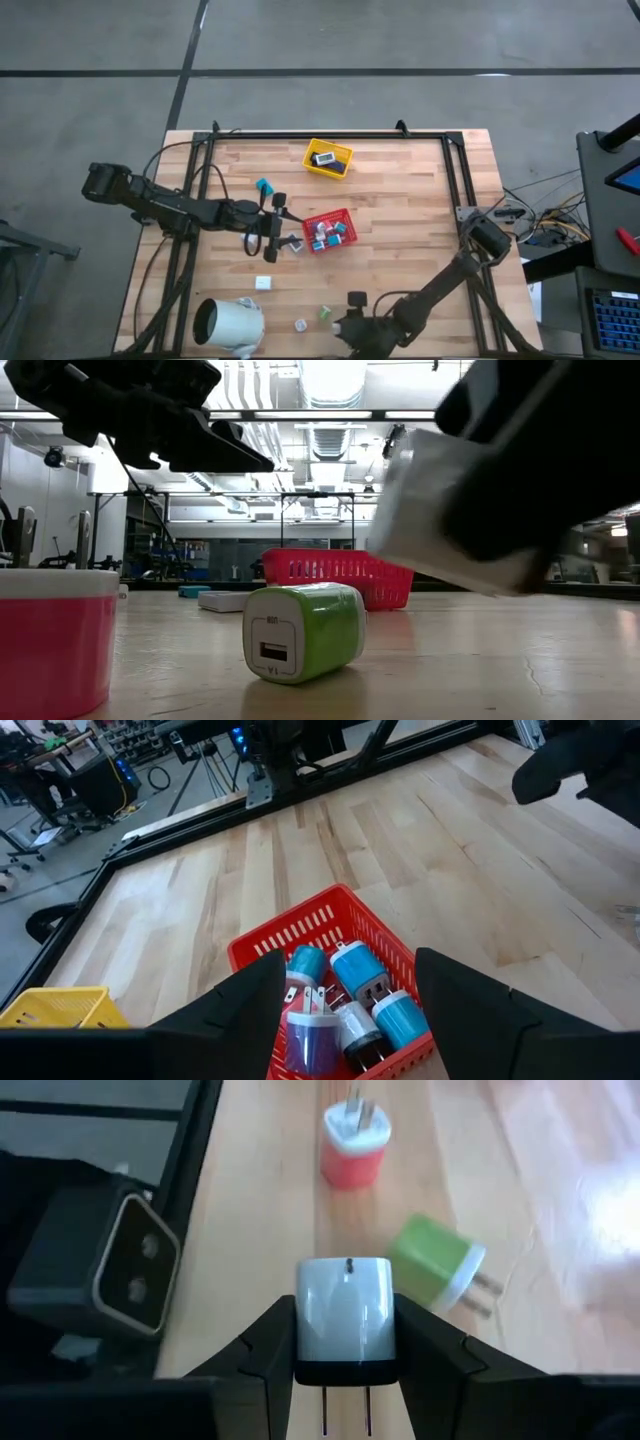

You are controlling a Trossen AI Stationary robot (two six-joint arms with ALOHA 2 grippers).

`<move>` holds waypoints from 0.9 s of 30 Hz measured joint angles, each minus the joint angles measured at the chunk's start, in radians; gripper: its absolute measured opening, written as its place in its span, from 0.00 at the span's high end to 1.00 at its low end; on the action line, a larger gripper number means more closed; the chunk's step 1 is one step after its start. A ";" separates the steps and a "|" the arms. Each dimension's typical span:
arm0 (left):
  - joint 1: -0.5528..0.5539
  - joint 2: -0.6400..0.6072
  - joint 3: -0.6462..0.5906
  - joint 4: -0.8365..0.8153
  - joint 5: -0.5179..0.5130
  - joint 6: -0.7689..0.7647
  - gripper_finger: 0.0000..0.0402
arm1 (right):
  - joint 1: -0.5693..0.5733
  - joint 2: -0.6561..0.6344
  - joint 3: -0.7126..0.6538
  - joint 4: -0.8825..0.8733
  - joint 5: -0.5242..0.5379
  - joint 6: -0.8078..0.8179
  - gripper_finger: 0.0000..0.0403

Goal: Pick & Place Office items
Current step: Put the white and black charger adapter into the red bin

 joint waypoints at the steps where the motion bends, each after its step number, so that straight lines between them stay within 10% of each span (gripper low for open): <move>1: 0.000 0.000 0.000 0.001 0.000 0.000 0.43 | 0.000 0.000 -0.009 0.030 0.011 -0.024 0.69; 18: 0.000 0.000 0.000 0.013 0.000 -0.004 0.43 | -0.081 -0.013 -0.398 1.009 -0.098 -0.450 0.69; 27: 0.000 0.000 0.000 0.029 0.000 -0.009 0.43 | -0.167 -0.139 -0.570 1.096 -0.126 -0.537 0.69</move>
